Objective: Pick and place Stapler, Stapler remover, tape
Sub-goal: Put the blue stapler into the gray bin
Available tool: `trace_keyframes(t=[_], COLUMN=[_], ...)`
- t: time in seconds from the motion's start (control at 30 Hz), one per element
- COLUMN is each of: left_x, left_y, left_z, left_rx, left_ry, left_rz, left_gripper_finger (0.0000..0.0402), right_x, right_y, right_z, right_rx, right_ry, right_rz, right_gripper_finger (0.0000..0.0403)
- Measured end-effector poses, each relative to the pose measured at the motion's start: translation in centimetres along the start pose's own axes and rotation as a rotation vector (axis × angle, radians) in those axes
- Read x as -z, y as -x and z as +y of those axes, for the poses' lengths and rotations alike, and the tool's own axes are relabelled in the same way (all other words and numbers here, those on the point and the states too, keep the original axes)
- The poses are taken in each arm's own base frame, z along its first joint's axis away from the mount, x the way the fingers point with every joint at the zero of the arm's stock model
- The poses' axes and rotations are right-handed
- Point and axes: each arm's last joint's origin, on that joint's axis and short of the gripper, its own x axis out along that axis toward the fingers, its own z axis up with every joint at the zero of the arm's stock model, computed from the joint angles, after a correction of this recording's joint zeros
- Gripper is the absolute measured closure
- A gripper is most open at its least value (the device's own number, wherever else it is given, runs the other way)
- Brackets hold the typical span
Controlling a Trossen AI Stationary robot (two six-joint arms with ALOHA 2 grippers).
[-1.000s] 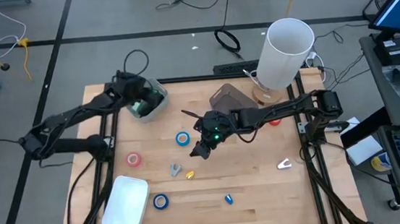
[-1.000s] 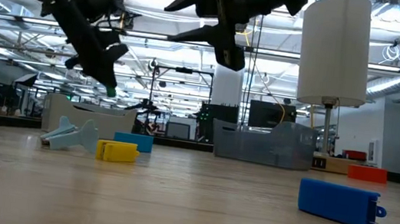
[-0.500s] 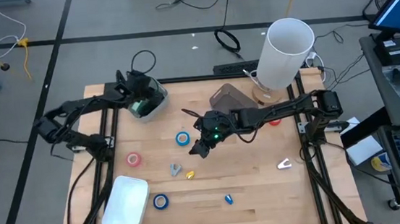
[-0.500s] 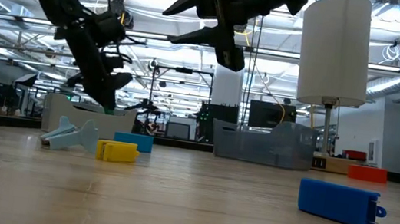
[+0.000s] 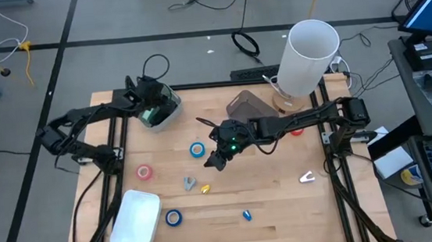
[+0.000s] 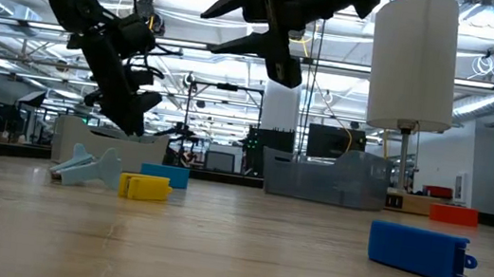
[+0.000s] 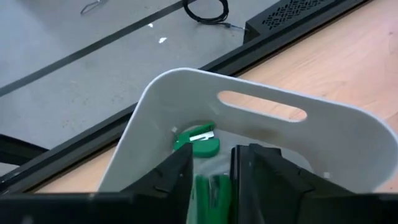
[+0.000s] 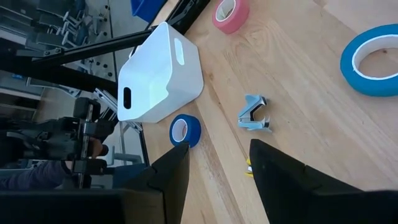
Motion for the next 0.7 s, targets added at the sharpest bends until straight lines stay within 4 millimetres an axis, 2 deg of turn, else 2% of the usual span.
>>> trace_keyframes(t=[0.1, 0.23, 0.47, 0.7], left_x=[-0.2, -1.0, -1.5, 0.4], left_y=[0.4, 2.1, 7.4, 12.2], left_z=[-0.1, -0.4, -1.9, -3.7], left_rx=[0.036, 0.172, 0.545, 0.800], left_ry=[0.019, 0.092, 0.041, -0.056], left_rz=[-0.010, -0.066, -0.125, -0.052], left_gripper_finger=[0.0226, 0.0216, 0.0215, 0.0215], right_x=[0.1, 0.4, 1.9, 3.1], right_y=[0.0, -0.1, -0.3, -0.6], right_z=[0.0, 0.3, 0.6, 1.5], right_rx=[-0.002, -0.024, -0.039, -0.077], right_ry=[0.000, 0.009, 0.059, 0.369], right_rz=[0.004, 0.037, 0.154, 0.178], right_gripper_finger=[0.0241, 0.0243, 0.0243, 0.0243])
